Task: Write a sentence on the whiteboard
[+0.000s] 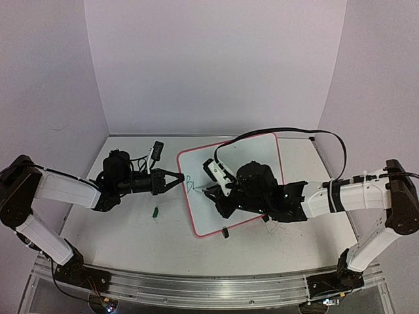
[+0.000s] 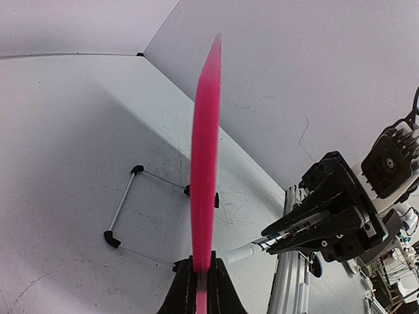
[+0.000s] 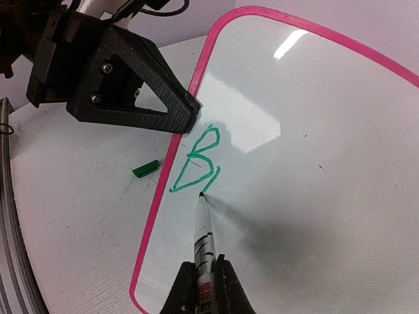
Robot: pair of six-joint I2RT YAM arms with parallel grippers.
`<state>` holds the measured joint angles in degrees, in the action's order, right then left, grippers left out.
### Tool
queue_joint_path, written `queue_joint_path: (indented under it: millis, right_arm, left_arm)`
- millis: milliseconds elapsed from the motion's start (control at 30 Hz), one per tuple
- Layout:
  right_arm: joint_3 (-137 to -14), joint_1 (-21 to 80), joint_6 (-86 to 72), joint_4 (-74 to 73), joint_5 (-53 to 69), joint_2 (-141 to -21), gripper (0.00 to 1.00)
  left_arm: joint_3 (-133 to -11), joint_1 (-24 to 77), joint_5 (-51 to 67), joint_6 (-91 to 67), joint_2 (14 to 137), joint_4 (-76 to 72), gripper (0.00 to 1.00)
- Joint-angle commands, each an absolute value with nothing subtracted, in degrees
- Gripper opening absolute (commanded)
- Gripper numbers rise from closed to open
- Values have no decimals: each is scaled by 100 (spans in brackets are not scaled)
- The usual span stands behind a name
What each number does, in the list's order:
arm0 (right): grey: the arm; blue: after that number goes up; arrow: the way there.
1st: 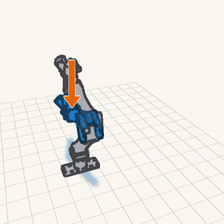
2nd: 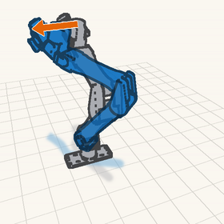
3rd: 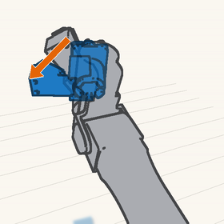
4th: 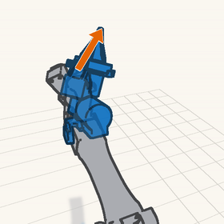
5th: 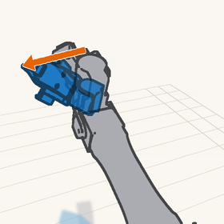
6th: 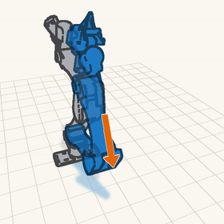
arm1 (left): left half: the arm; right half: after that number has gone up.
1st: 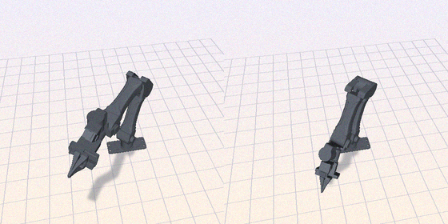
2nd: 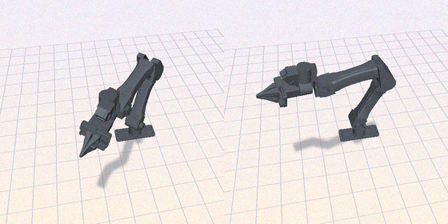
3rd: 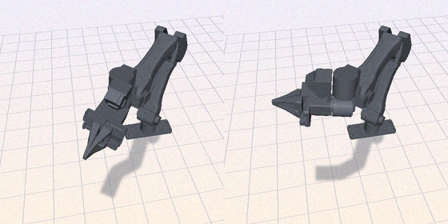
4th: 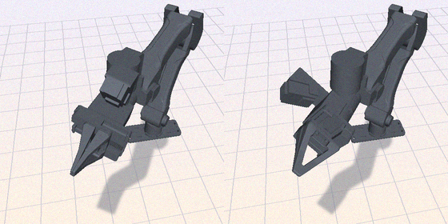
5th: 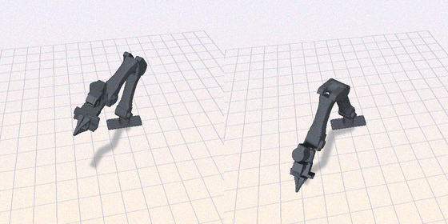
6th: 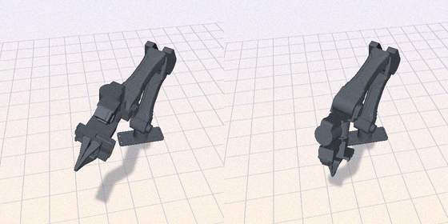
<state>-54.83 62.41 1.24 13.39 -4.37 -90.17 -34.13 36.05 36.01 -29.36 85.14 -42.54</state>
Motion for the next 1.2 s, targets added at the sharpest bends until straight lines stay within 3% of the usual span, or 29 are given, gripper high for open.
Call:
queue_joint_path:
  millis: [0, 1167]
  right_arm:
    - [-5431, 6245, 44, 1317, -402, -8907, 0]
    - [-5694, 6237, 44, 1570, -945, -9105, 0]
  left_arm:
    - [-3603, 3606, 3648, -2804, 8406, -4322, 0]
    - [-3586, 3604, 3661, -2790, 8350, -4314, 0]
